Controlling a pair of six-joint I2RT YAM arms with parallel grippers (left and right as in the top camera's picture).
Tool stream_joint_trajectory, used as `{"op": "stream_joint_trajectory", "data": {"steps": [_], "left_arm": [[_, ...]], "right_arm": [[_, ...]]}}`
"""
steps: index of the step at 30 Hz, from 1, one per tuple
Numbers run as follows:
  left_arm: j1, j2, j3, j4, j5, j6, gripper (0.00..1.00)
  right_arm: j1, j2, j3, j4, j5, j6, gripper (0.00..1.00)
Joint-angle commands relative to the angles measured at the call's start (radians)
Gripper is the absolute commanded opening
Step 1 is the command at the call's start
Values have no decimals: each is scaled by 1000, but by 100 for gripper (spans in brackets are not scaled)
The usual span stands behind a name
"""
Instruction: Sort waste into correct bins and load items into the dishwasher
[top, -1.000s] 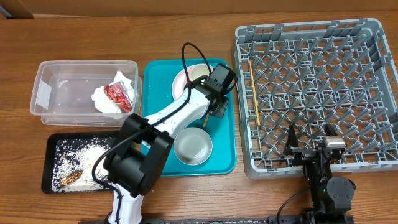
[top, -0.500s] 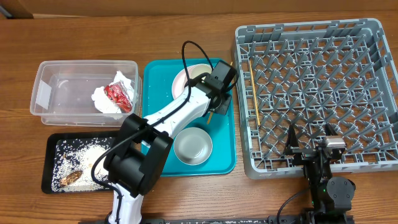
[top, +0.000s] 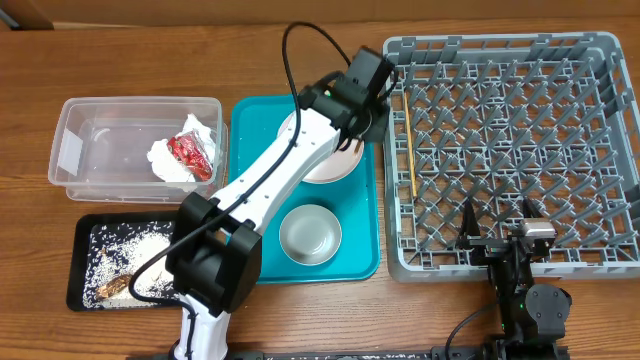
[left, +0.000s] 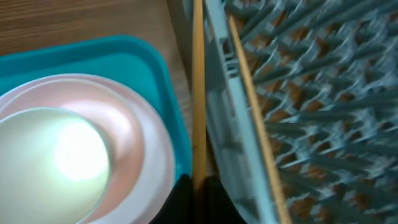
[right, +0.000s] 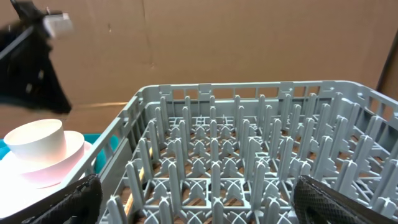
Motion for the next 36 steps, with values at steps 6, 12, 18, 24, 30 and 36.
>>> {"op": "stream_joint_trajectory", "data": {"steps": [6,12,18,24,30,36], "left_arm": [[-30,-18,52,55,113,-305,4],[-60,-18,52,33,108,-304,4],[-74,-17,37,34,60,-334,4],[-118,-4,-45,76,-78,-462,4],[-153,39,-58,123,-75,-462,8],[-164,60,-58,125,-75,-458,19]], "right_arm": [[-2,-11,-10,6,-2,-1,100],[-2,-11,-10,6,-2,-1,100],[-2,-11,-10,6,-2,-1,100],[-2,-11,-10,6,-2,-1,100],[-2,-11,-10,6,-2,-1,100],[-2,-11,-10,6,-2,-1,100]]}}
